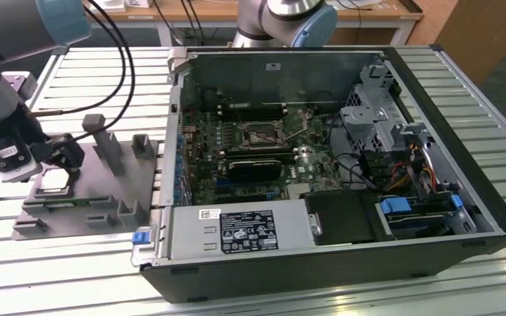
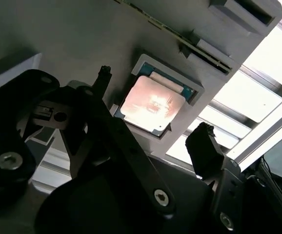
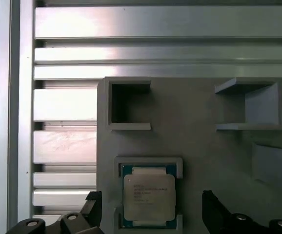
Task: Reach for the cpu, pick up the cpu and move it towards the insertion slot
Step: 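Pick up the cpu and move it towards the insertion slot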
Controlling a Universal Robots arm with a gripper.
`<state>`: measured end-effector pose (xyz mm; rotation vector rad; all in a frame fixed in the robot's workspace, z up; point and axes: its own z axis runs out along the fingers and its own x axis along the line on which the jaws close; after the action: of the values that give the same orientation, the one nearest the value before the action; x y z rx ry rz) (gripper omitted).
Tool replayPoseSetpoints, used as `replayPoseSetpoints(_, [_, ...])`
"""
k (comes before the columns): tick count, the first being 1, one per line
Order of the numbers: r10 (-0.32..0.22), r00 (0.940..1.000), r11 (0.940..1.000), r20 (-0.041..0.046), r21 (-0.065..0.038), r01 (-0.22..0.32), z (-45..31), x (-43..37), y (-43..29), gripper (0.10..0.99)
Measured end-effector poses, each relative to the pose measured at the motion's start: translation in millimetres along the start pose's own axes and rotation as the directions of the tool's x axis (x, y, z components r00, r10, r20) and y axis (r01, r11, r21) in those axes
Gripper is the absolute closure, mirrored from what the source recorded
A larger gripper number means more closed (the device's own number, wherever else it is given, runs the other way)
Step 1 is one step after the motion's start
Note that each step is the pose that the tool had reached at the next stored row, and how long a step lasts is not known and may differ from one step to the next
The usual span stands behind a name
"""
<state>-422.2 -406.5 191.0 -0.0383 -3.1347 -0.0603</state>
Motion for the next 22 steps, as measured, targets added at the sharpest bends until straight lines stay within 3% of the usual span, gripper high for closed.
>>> replayPoseSetpoints(2, [0.000,1.0000,1.0000,0.0013,0.000,0.000,1.9,0.4,-0.1,0.208])
replayPoseSetpoints(3, [0.000,1.0000,1.0000,0.0023,-0.001,0.000,2.8,0.9,-0.1,0.278])
replayPoseSetpoints(8, [0.000,1.0000,1.0000,0.0030,-0.001,0.000,5.9,2.1,1.0,0.290])
replayPoseSetpoints(9, [0.000,1.0000,1.0000,0.0030,-0.001,0.000,6.3,2.1,1.7,0.361])
replayPoseSetpoints(14, [0.000,1.0000,1.0000,0.0030,-0.001,0.000,7.8,2.9,2.8,0.373])
replayPoseSetpoints(15, [0.000,1.0000,1.0000,0.0031,-0.001,0.000,8.0,3.0,2.9,0.447])
replayPoseSetpoints(22, [-0.008,1.0000,1.0000,0.0027,-0.003,0.008,8.9,3.3,2.9,0.447])
